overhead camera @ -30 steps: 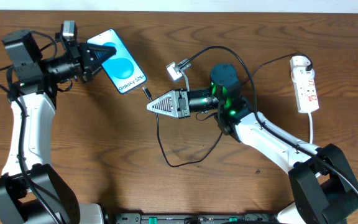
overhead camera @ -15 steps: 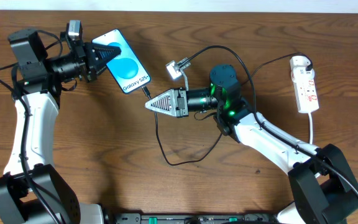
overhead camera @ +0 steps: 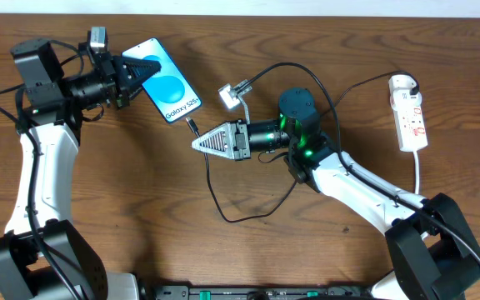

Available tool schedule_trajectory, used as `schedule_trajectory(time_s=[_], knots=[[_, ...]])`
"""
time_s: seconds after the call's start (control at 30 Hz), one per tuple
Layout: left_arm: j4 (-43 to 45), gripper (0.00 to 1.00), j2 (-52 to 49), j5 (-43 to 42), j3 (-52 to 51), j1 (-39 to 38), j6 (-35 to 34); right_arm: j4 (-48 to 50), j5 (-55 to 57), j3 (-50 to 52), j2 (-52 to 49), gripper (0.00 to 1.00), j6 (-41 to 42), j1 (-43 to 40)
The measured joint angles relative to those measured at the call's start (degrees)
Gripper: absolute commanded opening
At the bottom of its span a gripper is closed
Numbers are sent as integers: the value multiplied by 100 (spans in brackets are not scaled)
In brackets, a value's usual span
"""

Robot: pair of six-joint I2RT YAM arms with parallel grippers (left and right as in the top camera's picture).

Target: Plug charger to phone and switch on socket

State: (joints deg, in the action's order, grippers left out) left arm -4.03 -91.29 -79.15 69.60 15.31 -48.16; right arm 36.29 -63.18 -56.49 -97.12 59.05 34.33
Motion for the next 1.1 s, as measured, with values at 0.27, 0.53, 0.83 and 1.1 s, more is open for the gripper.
schedule_trajectory(time_s=[0.27, 0.53, 0.83, 1.1], knots=[[-2, 7, 0, -15, 0, 0, 0, -354, 48, 2, 0, 1, -2, 0], [-2, 7, 0, -70, 0, 0, 13, -323, 103, 7, 0, 1, -2, 0], [-2, 7, 0, -114, 0, 0, 24, -55, -22, 7, 0, 1, -4, -2], [-2, 7, 0, -155, 0, 0, 22, -122, -26, 7, 0, 1, -4, -2]])
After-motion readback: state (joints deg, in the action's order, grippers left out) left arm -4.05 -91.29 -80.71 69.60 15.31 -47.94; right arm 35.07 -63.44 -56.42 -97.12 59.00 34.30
